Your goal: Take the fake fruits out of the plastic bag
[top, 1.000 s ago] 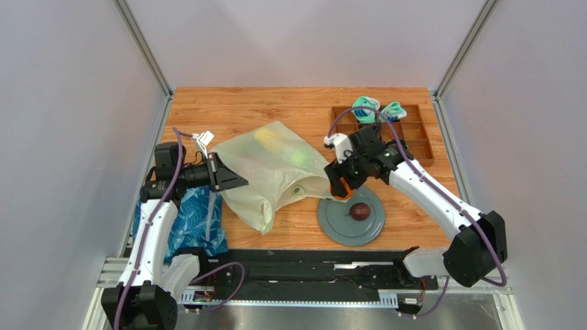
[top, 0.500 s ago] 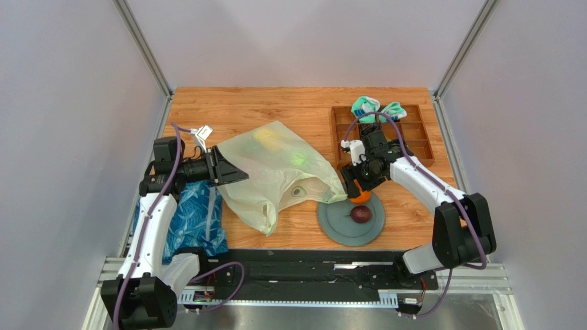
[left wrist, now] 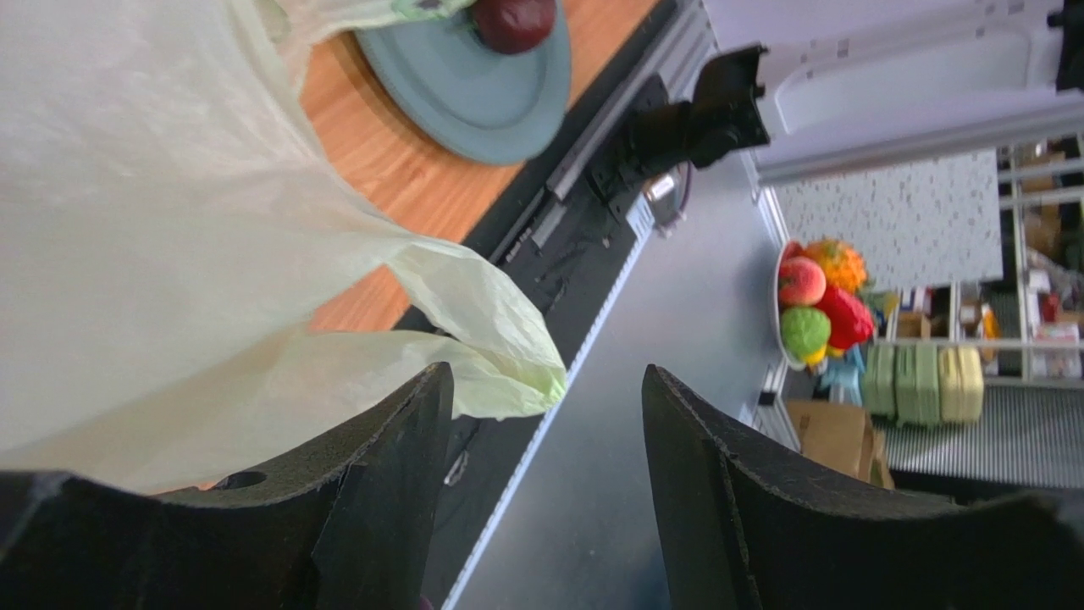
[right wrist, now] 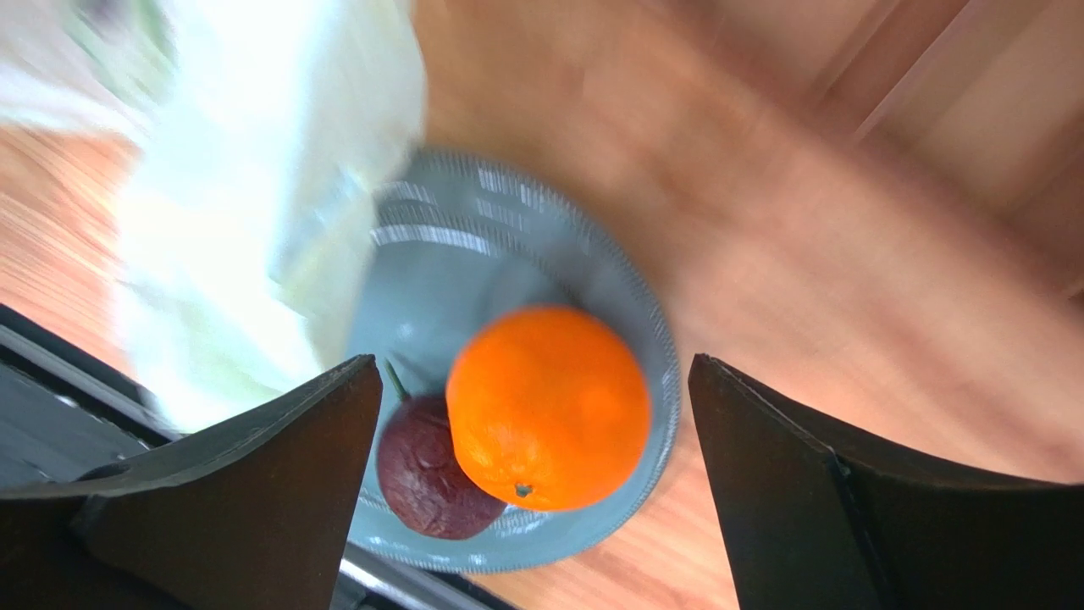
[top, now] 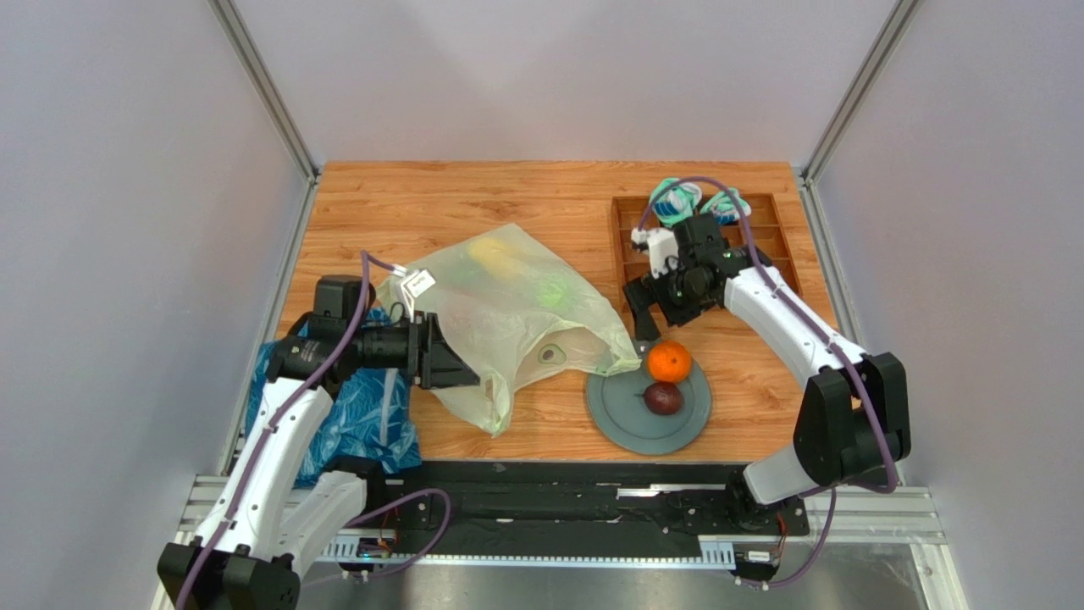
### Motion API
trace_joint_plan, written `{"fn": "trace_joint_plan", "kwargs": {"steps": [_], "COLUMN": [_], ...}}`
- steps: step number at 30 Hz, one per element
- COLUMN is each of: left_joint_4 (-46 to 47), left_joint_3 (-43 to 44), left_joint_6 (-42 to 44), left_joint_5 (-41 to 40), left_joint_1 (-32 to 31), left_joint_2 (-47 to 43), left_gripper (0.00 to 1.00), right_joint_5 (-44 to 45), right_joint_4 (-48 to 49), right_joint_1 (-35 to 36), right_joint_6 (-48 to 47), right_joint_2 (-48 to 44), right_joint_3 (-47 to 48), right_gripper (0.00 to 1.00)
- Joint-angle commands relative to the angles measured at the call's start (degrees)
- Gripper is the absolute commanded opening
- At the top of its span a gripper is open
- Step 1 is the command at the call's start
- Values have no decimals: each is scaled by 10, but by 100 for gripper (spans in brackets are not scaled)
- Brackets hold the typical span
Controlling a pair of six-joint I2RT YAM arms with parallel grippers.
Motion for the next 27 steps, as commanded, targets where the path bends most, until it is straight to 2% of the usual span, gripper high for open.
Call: {"fn": "trace_joint_plan", "kwargs": {"steps": [1, 6, 9, 10, 11, 15, 22, 24, 25, 26, 27], "left_joint_4": [-5, -35, -51, -51, -51, -34, 6, 14, 12, -5, -13], "left_joint_3": [-1, 19, 39, 41, 41, 42, 69, 96, 106, 116, 134], "left_joint_6": [19, 57, 57, 48, 21, 6, 0, 15, 15, 14, 21], "left_joint_5": [-7, 2, -65, -87, -146, -116, -154, -182, -204, -272, -297], "left_joint_1": [-50, -112, -149, -154, -154, -181, -271, -276, -276, -276, -276], "left_joint_2": [3, 52, 71, 75, 75, 83, 150, 189, 203, 226, 237], "left_gripper": [65, 67, 71, 80, 99, 99, 99, 99, 96, 93, 90], "right_joint_5": [-48, -77, -95, -101, -105, -117, -117, -122, -123, -122, -120], "right_joint_4": [7, 23, 24, 27, 37, 61, 85, 96, 99, 100, 100], "right_joint_1": [-1, 30, 66, 72, 78, 91, 91, 91, 91, 91, 90], "right_joint_6": [31, 103, 124, 128, 134, 157, 170, 179, 181, 181, 179], "right_joint_2": [-13, -7, 9, 12, 16, 23, 28, 22, 13, 7, 0], "right_joint_3": [109, 135, 118, 116, 114, 114, 92, 83, 74, 69, 63], "right_gripper": [96, 91, 89, 89, 89, 89, 89, 89, 89, 89, 89]}}
